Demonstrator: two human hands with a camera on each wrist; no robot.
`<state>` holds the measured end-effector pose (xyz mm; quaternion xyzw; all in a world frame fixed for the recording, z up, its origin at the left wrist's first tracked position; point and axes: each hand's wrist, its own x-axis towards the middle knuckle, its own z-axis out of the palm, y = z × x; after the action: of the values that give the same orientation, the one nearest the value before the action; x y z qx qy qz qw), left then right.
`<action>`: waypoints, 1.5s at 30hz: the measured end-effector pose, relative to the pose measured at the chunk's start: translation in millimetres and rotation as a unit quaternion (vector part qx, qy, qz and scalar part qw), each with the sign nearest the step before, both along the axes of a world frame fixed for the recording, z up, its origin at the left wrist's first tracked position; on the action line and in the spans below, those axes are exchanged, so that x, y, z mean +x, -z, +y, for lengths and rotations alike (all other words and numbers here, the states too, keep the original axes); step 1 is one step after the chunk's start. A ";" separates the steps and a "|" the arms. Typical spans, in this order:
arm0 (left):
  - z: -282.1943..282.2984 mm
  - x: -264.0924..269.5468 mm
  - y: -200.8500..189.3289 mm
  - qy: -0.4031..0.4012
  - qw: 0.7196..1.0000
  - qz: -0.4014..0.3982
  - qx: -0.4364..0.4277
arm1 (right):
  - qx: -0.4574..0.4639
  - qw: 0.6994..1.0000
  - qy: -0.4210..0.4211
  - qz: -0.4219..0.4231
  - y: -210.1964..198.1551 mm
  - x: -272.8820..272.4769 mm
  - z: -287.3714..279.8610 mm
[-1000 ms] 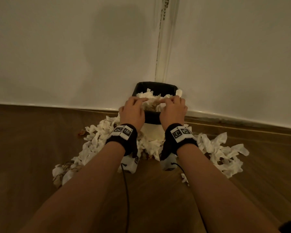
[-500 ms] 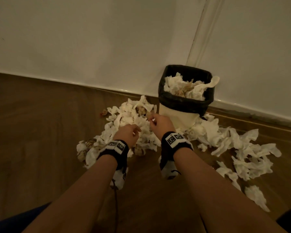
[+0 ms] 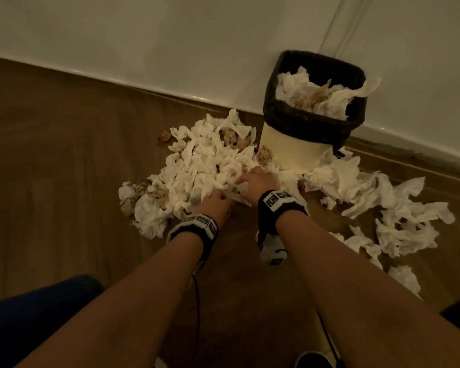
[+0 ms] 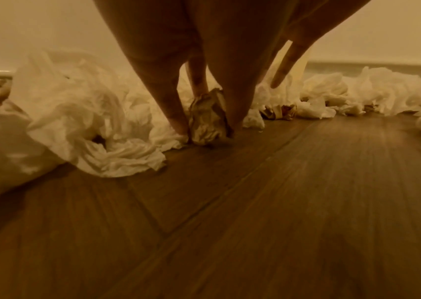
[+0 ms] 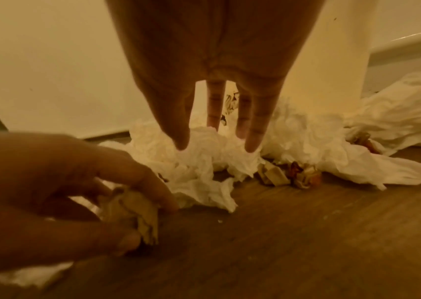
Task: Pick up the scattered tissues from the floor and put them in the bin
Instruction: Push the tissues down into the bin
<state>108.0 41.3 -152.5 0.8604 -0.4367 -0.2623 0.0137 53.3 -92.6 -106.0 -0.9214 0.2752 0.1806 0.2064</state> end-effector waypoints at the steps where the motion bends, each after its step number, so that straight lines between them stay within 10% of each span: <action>1: -0.2 0.7 0.4 -0.002 1.000 0.009 0.000 | -0.012 0.999 -0.024 0.027 1.9 -0.6 1.9; 21: 0.9 -10.5 -1.4 -0.106 0.990 0.048 -0.078 | -0.022 0.998 -0.059 0.010 44.1 -17.1 25.9; 29: 5.3 -8.3 -7.4 -0.121 0.986 0.039 -0.105 | 0.049 0.992 0.111 -0.017 28.1 -12.7 12.6; 39: -2.0 -21.0 -67.1 -0.205 0.954 0.064 -0.210 | 0.295 0.873 0.356 -0.154 -58.9 -39.6 -8.8; 45: -25.3 -29.1 -154.1 -0.154 0.946 0.045 -0.283 | 0.506 0.637 0.464 -0.352 -140.8 -61.1 -12.7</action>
<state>79.0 16.0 1.6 0.8653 -0.3537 -0.1615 0.3163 -7.8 -105.3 34.8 -0.4180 0.4387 -0.1656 0.7781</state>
